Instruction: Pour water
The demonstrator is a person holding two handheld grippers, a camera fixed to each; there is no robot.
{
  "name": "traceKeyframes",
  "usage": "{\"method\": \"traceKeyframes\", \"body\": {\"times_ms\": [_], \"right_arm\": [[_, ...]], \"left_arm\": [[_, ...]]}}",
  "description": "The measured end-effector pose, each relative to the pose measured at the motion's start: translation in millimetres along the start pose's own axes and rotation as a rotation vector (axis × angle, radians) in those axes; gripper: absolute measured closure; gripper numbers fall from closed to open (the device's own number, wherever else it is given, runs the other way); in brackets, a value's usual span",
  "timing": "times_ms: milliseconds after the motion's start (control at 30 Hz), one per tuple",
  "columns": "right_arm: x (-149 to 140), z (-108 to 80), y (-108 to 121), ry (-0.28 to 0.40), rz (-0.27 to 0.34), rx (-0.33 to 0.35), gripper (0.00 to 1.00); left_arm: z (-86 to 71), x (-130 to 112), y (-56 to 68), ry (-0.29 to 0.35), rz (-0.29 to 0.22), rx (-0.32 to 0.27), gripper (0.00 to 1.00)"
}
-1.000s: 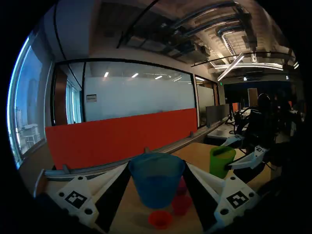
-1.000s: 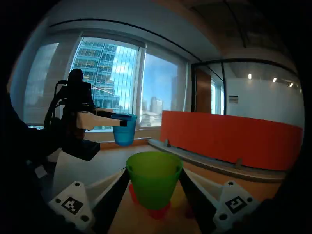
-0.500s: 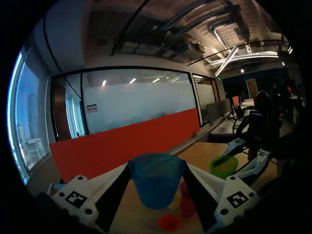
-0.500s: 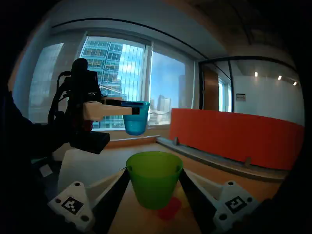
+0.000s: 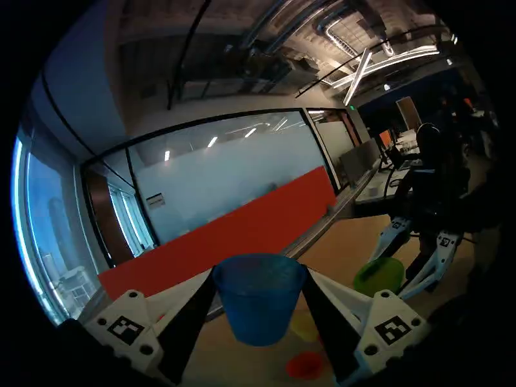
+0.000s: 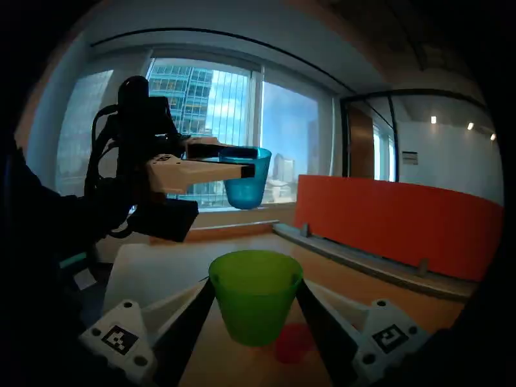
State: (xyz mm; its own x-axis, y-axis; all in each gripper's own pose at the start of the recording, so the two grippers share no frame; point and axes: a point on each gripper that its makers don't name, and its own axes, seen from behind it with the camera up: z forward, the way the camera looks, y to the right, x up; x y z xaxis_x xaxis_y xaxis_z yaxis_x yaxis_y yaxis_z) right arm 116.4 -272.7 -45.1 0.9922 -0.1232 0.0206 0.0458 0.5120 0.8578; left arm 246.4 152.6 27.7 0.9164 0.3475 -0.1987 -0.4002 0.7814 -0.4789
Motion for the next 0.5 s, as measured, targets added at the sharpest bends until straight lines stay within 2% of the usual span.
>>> {"method": "traceKeyframes", "body": {"times_ms": [500], "right_arm": [[-3,3.2,-16,0.004,0.006,0.050,0.10]], "left_arm": [[3.3,16,7.9,0.007,0.130,0.005,0.11]]}}
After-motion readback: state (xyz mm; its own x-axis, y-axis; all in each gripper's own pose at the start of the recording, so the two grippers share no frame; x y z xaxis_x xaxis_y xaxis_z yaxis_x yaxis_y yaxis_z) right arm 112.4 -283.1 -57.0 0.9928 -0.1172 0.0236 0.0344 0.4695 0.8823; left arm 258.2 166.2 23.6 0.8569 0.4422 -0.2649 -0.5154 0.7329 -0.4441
